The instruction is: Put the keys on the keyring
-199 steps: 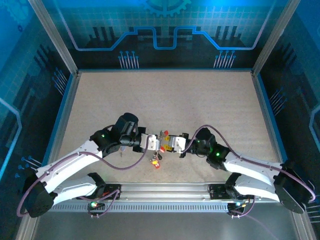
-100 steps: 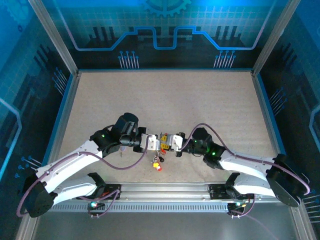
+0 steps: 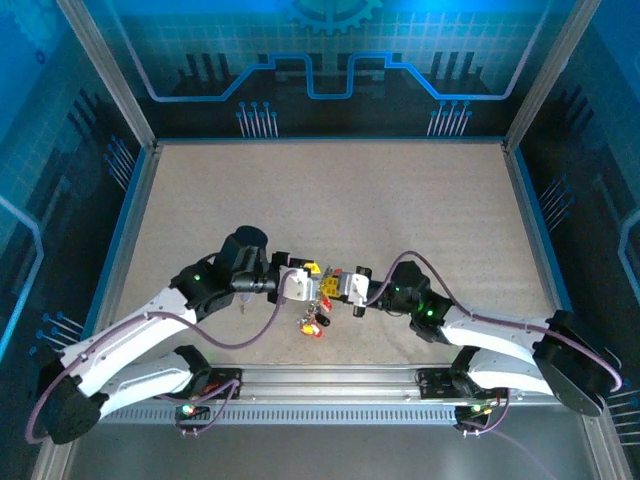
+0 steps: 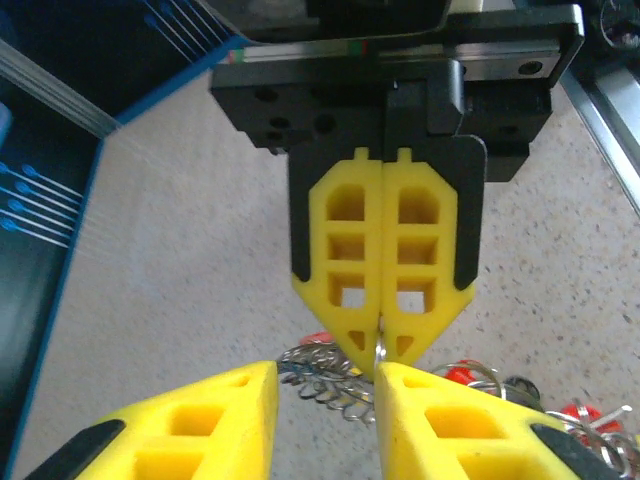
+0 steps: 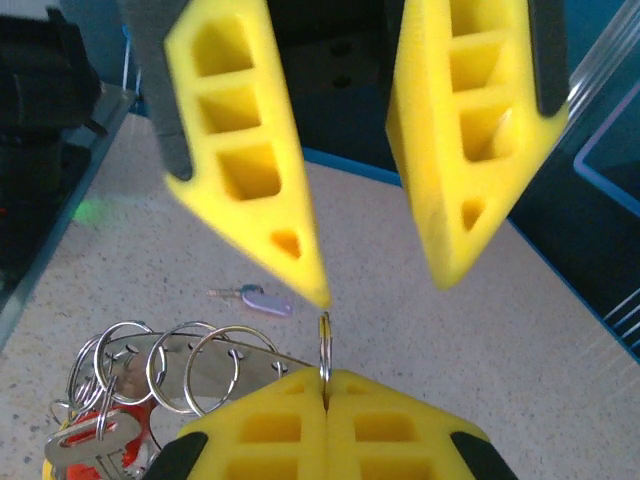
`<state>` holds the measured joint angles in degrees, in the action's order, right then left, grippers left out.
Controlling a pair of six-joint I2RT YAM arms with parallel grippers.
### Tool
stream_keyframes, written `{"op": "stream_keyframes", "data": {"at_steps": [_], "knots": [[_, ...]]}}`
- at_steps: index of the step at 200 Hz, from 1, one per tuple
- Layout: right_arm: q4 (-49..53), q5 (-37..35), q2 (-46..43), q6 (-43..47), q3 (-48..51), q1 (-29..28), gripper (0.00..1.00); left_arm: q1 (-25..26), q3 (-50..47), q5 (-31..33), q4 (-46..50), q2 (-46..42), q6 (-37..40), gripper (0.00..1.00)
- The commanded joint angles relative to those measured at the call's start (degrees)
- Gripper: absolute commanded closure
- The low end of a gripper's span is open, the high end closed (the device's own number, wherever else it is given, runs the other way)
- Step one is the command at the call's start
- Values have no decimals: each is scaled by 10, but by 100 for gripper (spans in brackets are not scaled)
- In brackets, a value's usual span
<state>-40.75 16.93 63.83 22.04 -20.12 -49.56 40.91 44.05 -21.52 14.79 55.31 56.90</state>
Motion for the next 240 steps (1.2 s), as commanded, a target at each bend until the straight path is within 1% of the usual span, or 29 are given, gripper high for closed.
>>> {"op": "stream_keyframes", "data": {"at_steps": [1, 45, 88, 122, 145, 160, 179, 190, 219, 230, 240], "knots": [[-84, 27, -45, -12, 10, -5, 100, 2, -17, -44, -47, -19, -1, 67], [-79, 37, -94, -25, 21, 0, 100, -2, -19, -75, -46, -21, -2, 67], [-79, 36, -96, -29, 23, 2, 100, -5, -22, -123, -68, -13, -25, 66], [-77, 35, -95, -27, 18, 2, 100, -5, -14, -134, -44, -9, -20, 64], [-71, 33, -98, -22, 18, 3, 100, -8, -9, -128, -25, -14, -10, 63], [-71, 33, -99, -23, 22, 5, 100, -15, -7, -128, -16, -19, -7, 60], [-74, 33, -101, -25, 24, 6, 100, -21, -10, -147, -16, -26, -12, 55], [-74, 34, -103, -26, 23, 6, 100, -22, -12, -155, -23, -25, -16, 54], [-71, 41, -103, -25, 18, 8, 100, -21, -9, -167, -23, -7, -17, 55], [-70, 44, -101, -26, 17, 8, 100, -22, -6, -172, -23, 1, -18, 58], [-68, 47, -99, -26, 14, 8, 100, -22, -2, -180, -25, 6, -23, 62]]}}
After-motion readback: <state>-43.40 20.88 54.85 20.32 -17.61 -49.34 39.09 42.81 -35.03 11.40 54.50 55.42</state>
